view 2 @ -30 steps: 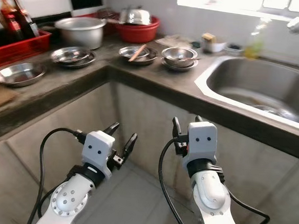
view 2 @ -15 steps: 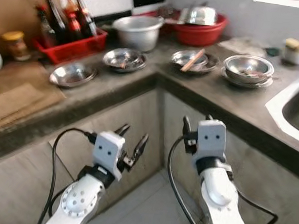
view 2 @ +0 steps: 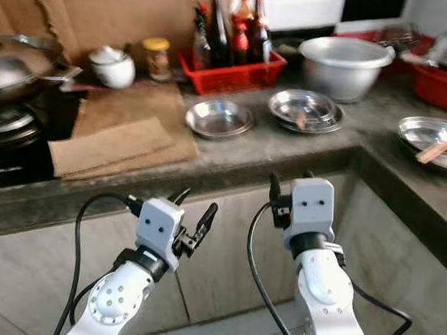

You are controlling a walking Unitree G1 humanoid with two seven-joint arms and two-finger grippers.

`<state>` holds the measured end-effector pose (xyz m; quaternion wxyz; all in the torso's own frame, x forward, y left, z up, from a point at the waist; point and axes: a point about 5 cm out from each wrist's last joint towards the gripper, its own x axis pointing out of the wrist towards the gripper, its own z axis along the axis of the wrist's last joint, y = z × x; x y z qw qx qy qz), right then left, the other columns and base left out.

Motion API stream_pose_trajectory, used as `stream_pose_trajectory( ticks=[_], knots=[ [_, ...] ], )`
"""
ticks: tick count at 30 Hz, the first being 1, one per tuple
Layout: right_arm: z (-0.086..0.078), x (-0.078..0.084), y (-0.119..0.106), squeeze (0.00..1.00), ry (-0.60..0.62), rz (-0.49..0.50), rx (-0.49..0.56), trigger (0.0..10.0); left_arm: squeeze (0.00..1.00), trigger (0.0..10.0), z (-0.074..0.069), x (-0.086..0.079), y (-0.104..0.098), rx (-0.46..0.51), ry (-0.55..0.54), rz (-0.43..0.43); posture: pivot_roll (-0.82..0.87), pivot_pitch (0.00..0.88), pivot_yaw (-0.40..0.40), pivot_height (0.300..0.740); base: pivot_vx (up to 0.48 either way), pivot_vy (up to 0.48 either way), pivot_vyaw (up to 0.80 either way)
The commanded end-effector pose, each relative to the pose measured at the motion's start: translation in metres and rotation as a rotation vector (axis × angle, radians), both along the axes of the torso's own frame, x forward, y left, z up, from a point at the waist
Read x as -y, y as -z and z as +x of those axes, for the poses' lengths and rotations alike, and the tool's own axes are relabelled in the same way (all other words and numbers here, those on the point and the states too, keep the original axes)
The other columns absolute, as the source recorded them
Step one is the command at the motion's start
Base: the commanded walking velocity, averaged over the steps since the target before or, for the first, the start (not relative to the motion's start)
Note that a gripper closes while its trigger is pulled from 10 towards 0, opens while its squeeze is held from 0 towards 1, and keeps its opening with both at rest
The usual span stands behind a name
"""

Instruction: Kitchen organization

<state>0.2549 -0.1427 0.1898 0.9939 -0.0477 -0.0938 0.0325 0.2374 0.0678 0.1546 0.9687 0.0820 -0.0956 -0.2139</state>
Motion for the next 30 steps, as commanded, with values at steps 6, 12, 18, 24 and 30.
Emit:
stream_pose_trajectory(
  ticks=[6,12,18,24,30],
  knots=[
    [0.004,-0.002,-0.004,0.0,-0.013,-0.012,0.024,10.0,0.0,10.0,0.001,-0.004,-0.001,0.001,-0.004,0.005,0.09,0.04,0.017,0.74,0.282,0.0,0.0],
    [0.006,0.0,-0.007,0.0,-0.028,-0.046,0.043,10.0,0.0,10.0,0.003,-0.003,-0.001,0.005,0.002,0.007,0.09,0.035,0.017,0.74,0.275,0.0,0.4],
    [0.01,-0.003,-0.011,0.0,-0.043,-0.005,0.043,10.0,0.0,10.0,0.003,-0.002,-0.001,-0.002,0.006,0.004,0.09,0.041,0.02,0.74,0.274,0.0,0.4],
    [0.02,0.0,-0.022,0.0,-0.05,-0.011,0.074,10.0,0.0,10.0,0.006,-0.001,-0.002,0.005,0.014,0.007,0.09,0.049,0.019,0.74,0.27,0.0,0.0],
    [0.034,0.0,-0.018,1.0,-0.163,-0.133,-0.01,10.0,0.0,10.0,0.005,0.001,0.001,-0.024,0.004,-0.017,0.09,0.057,0.012,0.74,0.044,0.0,0.0]
  ],
)
